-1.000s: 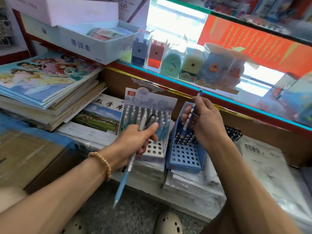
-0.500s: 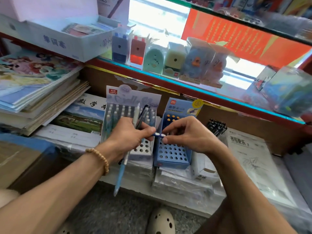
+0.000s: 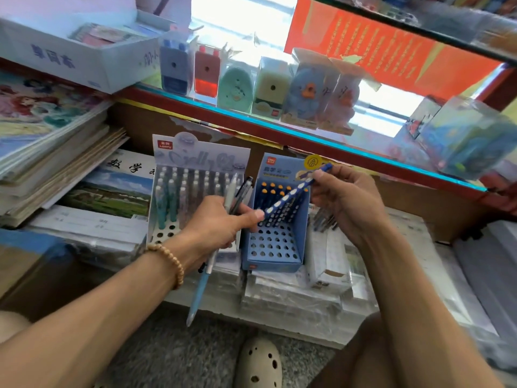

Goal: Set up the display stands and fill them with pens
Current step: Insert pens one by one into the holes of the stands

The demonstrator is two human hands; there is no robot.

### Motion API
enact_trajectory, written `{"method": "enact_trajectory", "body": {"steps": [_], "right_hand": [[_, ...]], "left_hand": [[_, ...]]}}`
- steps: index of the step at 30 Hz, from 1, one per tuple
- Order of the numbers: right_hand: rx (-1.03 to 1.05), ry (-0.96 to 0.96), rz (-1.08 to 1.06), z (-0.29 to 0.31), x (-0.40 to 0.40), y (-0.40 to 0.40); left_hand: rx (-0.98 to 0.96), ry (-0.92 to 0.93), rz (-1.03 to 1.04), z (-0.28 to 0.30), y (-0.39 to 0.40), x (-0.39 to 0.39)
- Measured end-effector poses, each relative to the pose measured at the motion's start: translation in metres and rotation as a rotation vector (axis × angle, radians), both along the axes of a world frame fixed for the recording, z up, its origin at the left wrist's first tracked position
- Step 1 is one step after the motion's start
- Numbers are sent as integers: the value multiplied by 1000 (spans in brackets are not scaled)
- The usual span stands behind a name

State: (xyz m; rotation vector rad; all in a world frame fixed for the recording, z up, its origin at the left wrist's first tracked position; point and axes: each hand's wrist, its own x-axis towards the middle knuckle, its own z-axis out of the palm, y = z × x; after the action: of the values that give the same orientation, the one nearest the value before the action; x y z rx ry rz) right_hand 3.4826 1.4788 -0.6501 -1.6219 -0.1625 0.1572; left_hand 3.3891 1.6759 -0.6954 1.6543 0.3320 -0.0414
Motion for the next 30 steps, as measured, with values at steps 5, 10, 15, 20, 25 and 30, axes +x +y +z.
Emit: {"method": "enact_trajectory", "body": {"steps": [5, 10, 15, 20, 25, 30], "right_hand": [[-460, -268, -222, -12, 11, -14], [-701, -321, -227, -36, 16, -7], [-683, -292, -234, -47, 18, -1], [-707, -289, -222, -51, 22, 0], [-743, -294, -123, -54, 24, 5], [-744, -299, -119, -56, 28, 7]], "left_hand": [[-65, 35, 68, -2, 5, 1], [-67, 34, 14, 1, 2, 1], [-57, 21, -18, 0, 1, 0], [-66, 4, -7, 1, 5, -1], [-71, -6, -15, 2, 5, -1], [-76, -10, -15, 2, 6, -1]]}}
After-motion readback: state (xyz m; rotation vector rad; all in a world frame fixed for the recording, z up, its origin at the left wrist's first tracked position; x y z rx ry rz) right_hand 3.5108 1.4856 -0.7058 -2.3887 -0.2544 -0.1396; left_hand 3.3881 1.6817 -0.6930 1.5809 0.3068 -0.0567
